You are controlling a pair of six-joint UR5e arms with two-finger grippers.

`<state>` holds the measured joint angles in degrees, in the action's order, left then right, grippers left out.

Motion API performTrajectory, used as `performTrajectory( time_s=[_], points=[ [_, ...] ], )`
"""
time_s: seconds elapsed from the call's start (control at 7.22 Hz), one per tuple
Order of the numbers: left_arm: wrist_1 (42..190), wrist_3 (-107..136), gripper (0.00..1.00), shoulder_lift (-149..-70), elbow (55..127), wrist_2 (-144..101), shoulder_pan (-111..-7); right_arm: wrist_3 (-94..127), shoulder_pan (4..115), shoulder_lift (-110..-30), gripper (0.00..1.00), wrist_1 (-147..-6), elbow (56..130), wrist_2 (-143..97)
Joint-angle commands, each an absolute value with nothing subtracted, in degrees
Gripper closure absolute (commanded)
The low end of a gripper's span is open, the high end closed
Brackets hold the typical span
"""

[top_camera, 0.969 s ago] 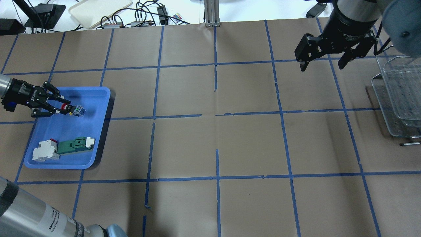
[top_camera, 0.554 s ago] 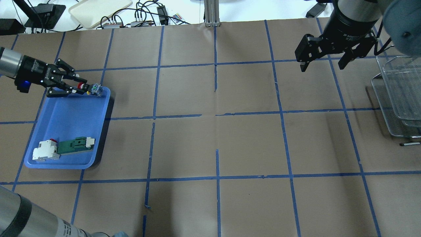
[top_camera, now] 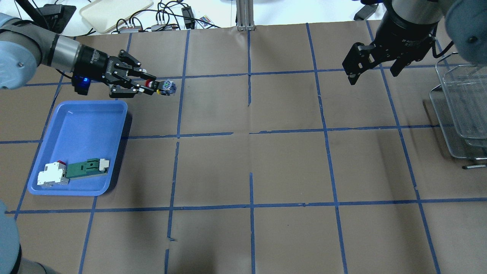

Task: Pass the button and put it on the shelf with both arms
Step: 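Lift the red push button and carry it toward the right gripper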

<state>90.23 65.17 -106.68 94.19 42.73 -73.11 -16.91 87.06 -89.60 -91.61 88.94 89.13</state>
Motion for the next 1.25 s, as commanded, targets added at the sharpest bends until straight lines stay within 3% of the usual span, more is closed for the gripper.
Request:
performTrajectory(
  time_s=[0.0, 0.42, 0.83, 1.11],
  points=[
    [85.99, 74.65, 1.0, -103.28, 96.58, 40.78, -81.0, -29.04, 87.01, -90.52, 0.0, -91.76, 88.94, 81.45],
    [63.88, 100.91, 1.0, -105.55, 97.47, 40.26, -91.81, -48.9, 87.1, -90.7, 0.0, -91.66, 91.48, 81.03],
    [48.05, 112.19, 1.0, -105.91, 104.39, 40.25, -95.0, -68.89, 87.19, -90.7, 0.0, -94.22, 93.16, 83.15],
    [42.9, 118.72, 1.0, -105.82, 104.68, 40.34, -96.76, -74.43, 87.71, -89.83, 0.0, -94.31, 93.25, 81.14]
  ],
)
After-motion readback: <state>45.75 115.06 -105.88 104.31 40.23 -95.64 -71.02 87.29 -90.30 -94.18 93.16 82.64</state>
